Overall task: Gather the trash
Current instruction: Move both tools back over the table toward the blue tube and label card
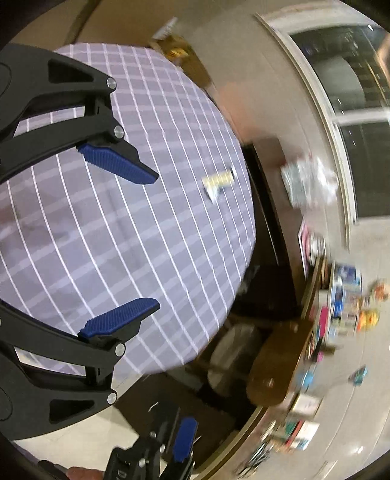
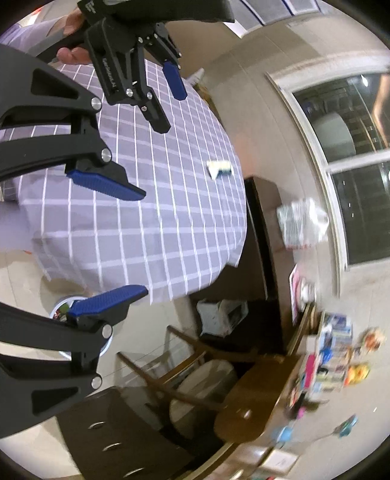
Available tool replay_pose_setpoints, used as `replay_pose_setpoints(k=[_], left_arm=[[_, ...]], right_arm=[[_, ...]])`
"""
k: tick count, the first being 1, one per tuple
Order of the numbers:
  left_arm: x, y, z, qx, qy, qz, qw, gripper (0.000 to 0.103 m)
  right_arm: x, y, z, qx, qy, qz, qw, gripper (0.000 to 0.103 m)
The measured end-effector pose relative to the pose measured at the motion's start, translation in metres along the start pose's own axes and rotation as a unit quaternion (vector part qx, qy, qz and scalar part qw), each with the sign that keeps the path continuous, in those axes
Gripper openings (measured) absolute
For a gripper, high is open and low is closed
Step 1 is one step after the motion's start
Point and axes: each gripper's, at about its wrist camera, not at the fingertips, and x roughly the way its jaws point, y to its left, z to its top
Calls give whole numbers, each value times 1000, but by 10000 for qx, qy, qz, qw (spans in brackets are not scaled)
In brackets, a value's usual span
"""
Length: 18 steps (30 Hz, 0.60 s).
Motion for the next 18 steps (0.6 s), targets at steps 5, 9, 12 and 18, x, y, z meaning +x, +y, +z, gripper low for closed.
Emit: replay_pose_setpoints(k=[5, 9, 12, 18], left_arm=[[-1, 50, -19, -388, 108, 318, 9987, 78], [3, 83, -34, -690, 299, 510, 9959, 78], [8, 108, -44, -879, 412, 673, 9930, 78], [22, 150, -55, -1269, 665, 782, 9866, 78]], right_arm=[[16, 34, 10, -210, 62, 351, 9991, 58], [34, 60, 14, -390, 199, 492, 9978, 59], [52, 76, 17, -477, 348, 592, 9965, 59], [101, 97, 30, -503, 728, 725, 9934, 61]])
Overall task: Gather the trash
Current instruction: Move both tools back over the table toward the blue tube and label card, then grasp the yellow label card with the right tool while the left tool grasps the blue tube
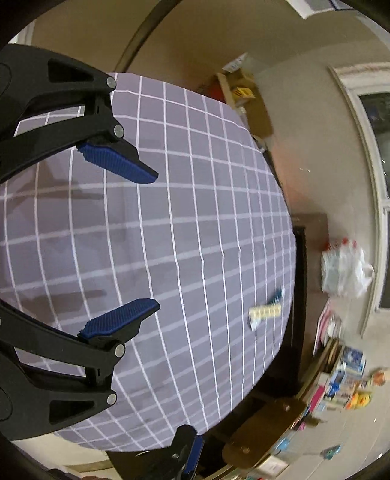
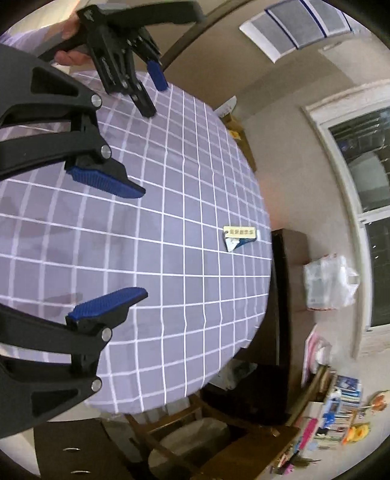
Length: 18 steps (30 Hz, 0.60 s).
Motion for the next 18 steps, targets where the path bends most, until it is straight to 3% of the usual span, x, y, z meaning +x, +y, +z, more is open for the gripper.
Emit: replay_pose_setpoints(k=[8, 18], left_arm=[[39, 40, 22, -326, 283, 95, 9990, 78], [87, 55, 72, -362, 481, 39, 9982, 78]], right_arm=[[71, -2, 41, 79, 568, -19, 9984, 61], [148, -6, 106, 249, 883, -144, 9957, 61]])
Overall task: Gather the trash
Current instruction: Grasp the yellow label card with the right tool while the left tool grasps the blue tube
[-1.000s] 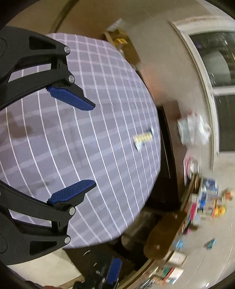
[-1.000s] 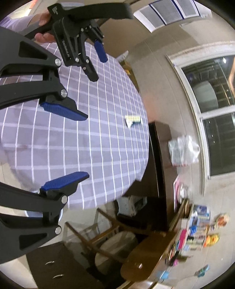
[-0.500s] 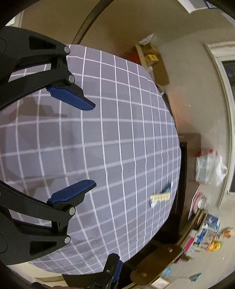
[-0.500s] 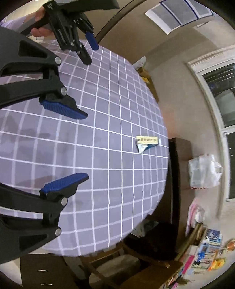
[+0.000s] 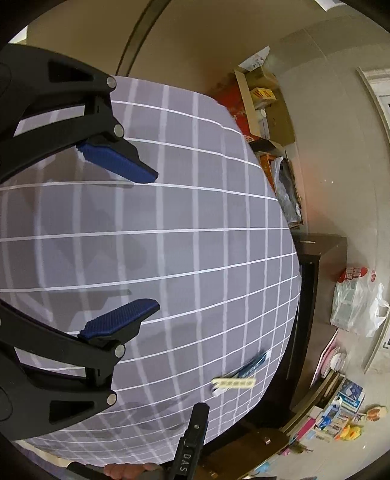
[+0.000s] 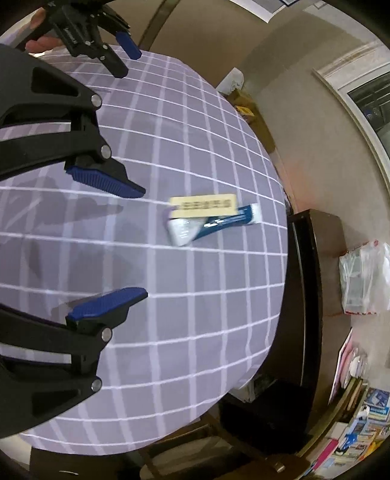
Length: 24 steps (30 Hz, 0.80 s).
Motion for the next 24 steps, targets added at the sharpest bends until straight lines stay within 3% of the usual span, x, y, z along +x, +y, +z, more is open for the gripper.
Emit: replay_pose_setpoints(k=[9, 10, 12, 15, 17, 24], left_arm=[[24, -16, 37, 277, 49, -271, 9992, 80], [26, -20, 38, 321, 43, -271, 9991, 80], [31, -27, 41, 406, 65, -265, 9988, 80], [35, -31, 44, 410, 87, -324, 9986, 81], [36, -35, 44, 420, 127, -369, 9984, 80], [31, -53, 48, 462, 155, -464, 9977, 81]], right_arm=[[21, 9, 48, 11, -70, 123, 9999, 61], [21, 10, 50, 1, -87, 187, 9998, 58], [25, 16, 54, -127, -60, 234, 9996, 35], [31, 25, 52, -318, 9, 343, 9989, 18], [30, 28, 49, -365, -50, 243, 9990, 17], [0, 23, 39, -446, -288, 475, 9975, 17]])
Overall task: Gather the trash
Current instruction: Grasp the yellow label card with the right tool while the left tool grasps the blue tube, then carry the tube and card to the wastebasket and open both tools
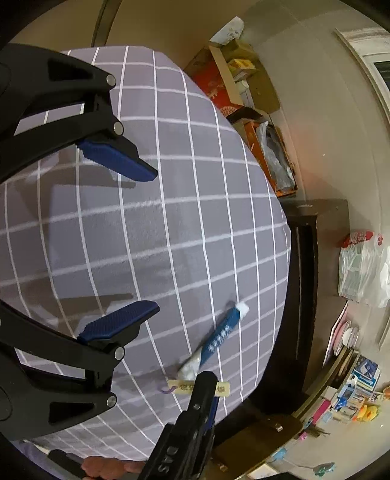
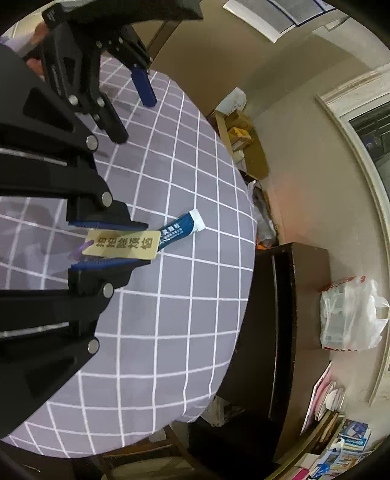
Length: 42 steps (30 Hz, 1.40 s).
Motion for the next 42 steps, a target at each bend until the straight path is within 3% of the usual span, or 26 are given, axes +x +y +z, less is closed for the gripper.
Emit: replay_pose_setpoints(k=[6, 11, 16, 19, 20, 22, 23, 24, 34, 42], left_arm=[[6, -32, 17, 17, 87, -286, 9996, 84], [33, -61, 39, -42, 384, -452, 9982, 84], [64, -72, 59, -372, 536, -85, 9978, 84], [69, -73, 67, -507, 347, -12, 9981, 84], [71, -73, 69, -501, 352, -55, 9981, 82], [71, -78, 71, -239, 205, 288, 9991, 42], [70, -79, 70, -120, 172, 374, 9991, 29], [69, -79, 70, -65, 187, 281, 9994, 23], [42, -85, 49, 256, 278, 46, 9993, 20], [-2, -127, 29, 638, 6, -99, 9979, 20]], right_arm=[[-35, -24, -1, 120, -272, -110, 9995, 17], [-47, -60, 6, 317, -332, -300, 9985, 17], [-40, -91, 13, 455, -251, -548, 9971, 17], [-32, -103, 16, 491, -200, -559, 9970, 17], [-30, -105, 16, 497, -185, -552, 9971, 17], [-27, -108, 16, 510, -173, -549, 9970, 17], [-26, -109, 15, 506, -179, -541, 9971, 17], [-26, -110, 14, 499, -187, -515, 9973, 17], [-39, -101, -1, 518, -183, -469, 9974, 17], [-82, -99, -37, 681, -332, -485, 9959, 17]])
